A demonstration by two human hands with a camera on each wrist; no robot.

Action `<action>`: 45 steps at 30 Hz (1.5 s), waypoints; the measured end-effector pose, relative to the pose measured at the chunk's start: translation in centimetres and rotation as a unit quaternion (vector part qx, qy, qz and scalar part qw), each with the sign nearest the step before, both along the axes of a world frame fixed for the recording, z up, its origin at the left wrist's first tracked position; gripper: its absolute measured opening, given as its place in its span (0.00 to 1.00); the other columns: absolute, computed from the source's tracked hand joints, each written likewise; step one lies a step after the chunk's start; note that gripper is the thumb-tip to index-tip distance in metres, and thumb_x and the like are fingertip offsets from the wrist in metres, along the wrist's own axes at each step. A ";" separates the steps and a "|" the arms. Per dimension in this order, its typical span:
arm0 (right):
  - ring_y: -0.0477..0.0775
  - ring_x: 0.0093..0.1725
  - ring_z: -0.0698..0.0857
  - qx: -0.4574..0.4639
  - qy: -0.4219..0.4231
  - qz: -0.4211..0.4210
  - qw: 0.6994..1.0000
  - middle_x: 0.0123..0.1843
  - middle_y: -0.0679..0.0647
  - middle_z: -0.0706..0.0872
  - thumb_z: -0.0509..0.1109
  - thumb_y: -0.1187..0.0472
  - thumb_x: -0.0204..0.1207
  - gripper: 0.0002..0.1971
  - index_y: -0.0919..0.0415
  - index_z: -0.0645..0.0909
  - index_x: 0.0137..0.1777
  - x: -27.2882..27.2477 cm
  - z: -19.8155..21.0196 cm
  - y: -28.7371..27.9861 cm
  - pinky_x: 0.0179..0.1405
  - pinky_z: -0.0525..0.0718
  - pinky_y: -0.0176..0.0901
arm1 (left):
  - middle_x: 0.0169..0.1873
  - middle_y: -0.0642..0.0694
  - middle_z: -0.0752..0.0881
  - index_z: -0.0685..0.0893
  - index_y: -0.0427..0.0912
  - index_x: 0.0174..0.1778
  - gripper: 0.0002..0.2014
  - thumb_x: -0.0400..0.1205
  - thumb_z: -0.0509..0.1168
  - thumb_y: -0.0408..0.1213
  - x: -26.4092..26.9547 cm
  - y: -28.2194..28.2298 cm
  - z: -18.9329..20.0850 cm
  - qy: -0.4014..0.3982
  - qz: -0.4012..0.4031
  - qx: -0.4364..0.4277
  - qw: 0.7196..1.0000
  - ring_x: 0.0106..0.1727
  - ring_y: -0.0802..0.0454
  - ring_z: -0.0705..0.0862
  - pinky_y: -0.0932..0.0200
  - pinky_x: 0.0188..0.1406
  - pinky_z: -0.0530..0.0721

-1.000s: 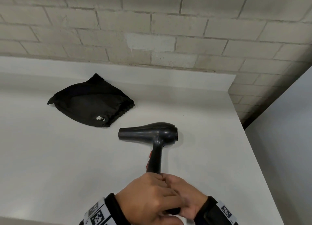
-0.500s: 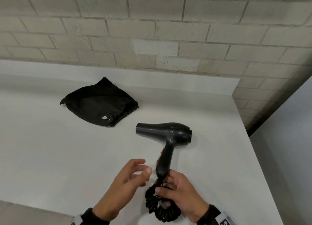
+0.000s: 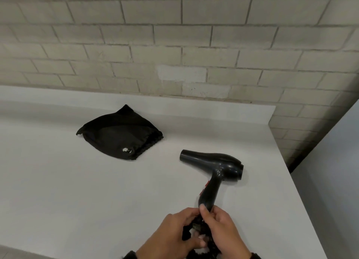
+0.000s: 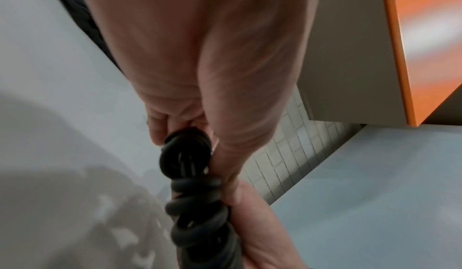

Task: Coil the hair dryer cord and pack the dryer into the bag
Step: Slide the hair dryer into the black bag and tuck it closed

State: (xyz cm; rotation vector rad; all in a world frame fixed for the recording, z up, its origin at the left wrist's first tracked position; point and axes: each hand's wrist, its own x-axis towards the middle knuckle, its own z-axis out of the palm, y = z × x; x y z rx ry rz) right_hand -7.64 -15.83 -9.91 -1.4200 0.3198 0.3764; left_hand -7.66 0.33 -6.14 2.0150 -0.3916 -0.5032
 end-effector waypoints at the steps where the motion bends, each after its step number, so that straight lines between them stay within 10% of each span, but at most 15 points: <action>1: 0.62 0.35 0.89 -0.002 0.007 -0.013 1.000 0.42 0.64 0.92 0.69 0.46 0.79 0.20 0.65 0.83 0.55 0.2 0.2 0.1 0.29 0.84 0.46 | 0.63 0.71 0.84 0.73 0.62 0.75 0.31 0.78 0.76 0.41 0.2 0.1 0.3 0.003 -0.015 -0.004 1.000 0.66 0.79 0.77 0.76 0.68 0.74; 6: 0.61 0.26 0.82 -0.025 0.047 -0.036 0.998 0.36 0.61 0.90 0.72 0.37 0.71 0.20 0.48 0.82 0.57 1.3 0.8 -0.3 0.21 0.77 0.42 | 0.61 0.91 0.72 0.61 0.69 0.71 0.25 0.85 0.67 0.46 1.0 1.7 1.9 0.136 -0.146 -0.096 0.975 0.69 0.87 0.68 0.77 0.72 0.67; 9: 0.60 0.26 0.81 -0.035 0.042 -0.036 0.998 0.36 0.62 0.89 0.74 0.44 0.72 0.17 0.48 0.82 0.58 1.7 1.5 -0.4 0.23 0.77 0.43 | 0.74 0.56 0.80 0.71 0.51 0.77 0.25 0.85 0.69 0.35 2.2 3.9 1.0 0.186 -0.125 -0.152 0.963 0.78 0.59 0.74 0.50 0.79 0.72; 13: 0.59 0.31 0.86 -0.064 0.031 -0.054 0.996 0.37 0.64 0.90 0.76 0.48 0.73 0.18 0.50 0.81 0.61 1.9 1.4 -0.4 0.30 0.81 0.43 | 0.55 0.53 0.92 0.84 0.48 0.65 0.16 0.81 0.74 0.42 7.2 7.5 0.0 -0.037 -0.007 -0.019 0.999 0.57 0.58 0.89 0.55 0.63 0.85; 17: 0.62 0.35 0.88 -0.092 -0.016 -0.061 0.994 0.37 0.68 0.90 0.73 0.53 0.76 0.17 0.51 0.80 0.64 2.4 2.0 0.0 0.35 0.85 0.44 | 0.52 0.58 0.88 0.85 0.48 0.60 0.14 0.81 0.73 0.46 14.0 11.1 -0.4 -0.203 0.148 0.135 0.958 0.51 0.61 0.85 0.65 0.53 0.80; 19: 0.65 0.31 0.84 -0.091 -0.025 -0.051 0.994 0.35 0.68 0.89 0.72 0.52 0.77 0.16 0.49 0.80 0.64 2.8 2.6 0.4 0.31 0.82 0.53 | 0.55 0.52 0.86 0.85 0.45 0.62 0.16 0.81 0.72 0.46 17.2 12.3 -1.0 -0.226 0.214 0.184 0.932 0.55 0.53 0.84 0.58 0.58 0.81; 27: 0.62 0.23 0.76 -0.079 -0.034 -0.034 0.996 0.36 0.70 0.88 0.71 0.53 0.79 0.15 0.49 0.78 0.64 4.2 4.1 2.4 0.14 0.72 0.37 | 0.63 0.42 0.80 0.72 0.41 0.69 0.26 0.83 0.65 0.55 23.2 13.6 -3.3 -0.170 0.206 0.439 0.858 0.64 0.40 0.80 0.45 0.65 0.77; 38: 0.58 0.19 0.76 -0.103 -0.036 -0.007 0.994 0.37 0.65 0.90 0.72 0.48 0.77 0.13 0.46 0.79 0.60 6.0 4.9 6.1 0.14 0.73 0.39 | 0.45 0.48 0.85 0.77 0.44 0.60 0.08 0.86 0.64 0.38 22.0 11.7 -1.4 -0.191 0.168 0.160 0.954 0.40 0.56 0.83 0.65 0.41 0.82; 45: 0.58 0.19 0.77 -0.120 -0.026 -0.001 0.992 0.38 0.63 0.91 0.71 0.46 0.78 0.13 0.48 0.78 0.58 6.2 5.7 7.0 0.16 0.73 0.40 | 0.38 0.51 0.81 0.79 0.46 0.53 0.05 0.86 0.63 0.31 20.6 9.3 0.7 -0.300 0.182 0.051 0.935 0.36 0.61 0.80 0.77 0.37 0.75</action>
